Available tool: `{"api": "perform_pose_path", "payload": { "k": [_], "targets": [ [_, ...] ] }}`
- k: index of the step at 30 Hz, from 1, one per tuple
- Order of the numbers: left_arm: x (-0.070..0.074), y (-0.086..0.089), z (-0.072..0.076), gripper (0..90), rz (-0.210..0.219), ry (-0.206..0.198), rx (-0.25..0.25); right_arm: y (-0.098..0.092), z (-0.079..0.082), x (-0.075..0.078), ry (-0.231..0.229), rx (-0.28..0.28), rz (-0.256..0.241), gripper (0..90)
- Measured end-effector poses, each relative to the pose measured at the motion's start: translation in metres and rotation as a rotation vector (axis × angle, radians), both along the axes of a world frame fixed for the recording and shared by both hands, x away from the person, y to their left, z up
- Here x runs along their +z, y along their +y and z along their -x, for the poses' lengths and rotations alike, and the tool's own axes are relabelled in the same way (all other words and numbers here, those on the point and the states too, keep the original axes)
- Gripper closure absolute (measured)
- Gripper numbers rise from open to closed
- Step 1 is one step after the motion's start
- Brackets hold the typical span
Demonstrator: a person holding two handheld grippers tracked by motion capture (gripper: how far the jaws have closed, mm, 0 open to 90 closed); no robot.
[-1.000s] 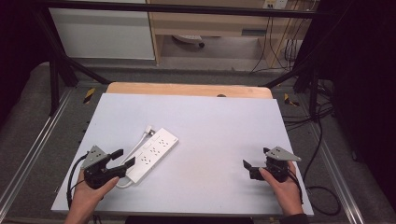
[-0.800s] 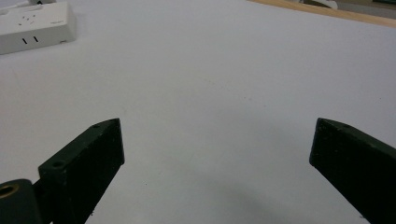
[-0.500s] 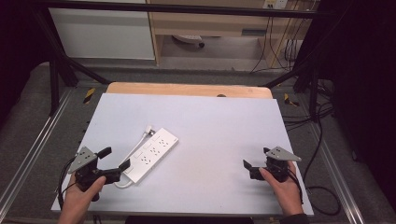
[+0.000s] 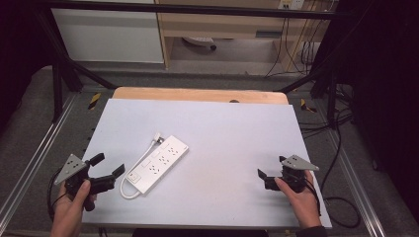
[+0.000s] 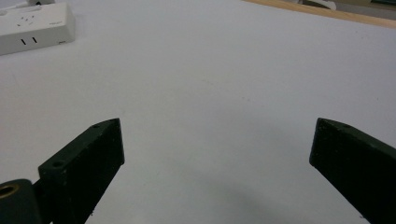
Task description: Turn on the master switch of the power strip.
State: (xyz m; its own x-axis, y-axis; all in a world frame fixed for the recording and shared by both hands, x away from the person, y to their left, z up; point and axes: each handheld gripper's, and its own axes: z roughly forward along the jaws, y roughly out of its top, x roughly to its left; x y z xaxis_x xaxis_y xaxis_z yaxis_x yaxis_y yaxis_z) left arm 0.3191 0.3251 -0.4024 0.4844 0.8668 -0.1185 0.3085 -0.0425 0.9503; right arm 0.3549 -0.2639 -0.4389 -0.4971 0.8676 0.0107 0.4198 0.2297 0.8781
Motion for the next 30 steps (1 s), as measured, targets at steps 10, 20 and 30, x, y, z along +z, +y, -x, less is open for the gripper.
{"api": "perform_pose_path", "payload": {
  "k": [10,20,30],
  "targets": [
    [-0.008,0.022,-0.004,9.4,0.012,0.021,0.06,0.0,0.0,0.0,0.002,-0.001,0.002,3.4],
    [-0.021,0.039,-0.009,10.0,-0.019,0.068,0.104,0.0,-0.002,-0.003,0.015,-0.005,0.016,3.2],
    [-0.028,0.039,-0.014,10.3,-0.055,0.116,0.12,0.001,-0.01,-0.017,0.112,-0.036,0.08,3.0]
  ]
}}
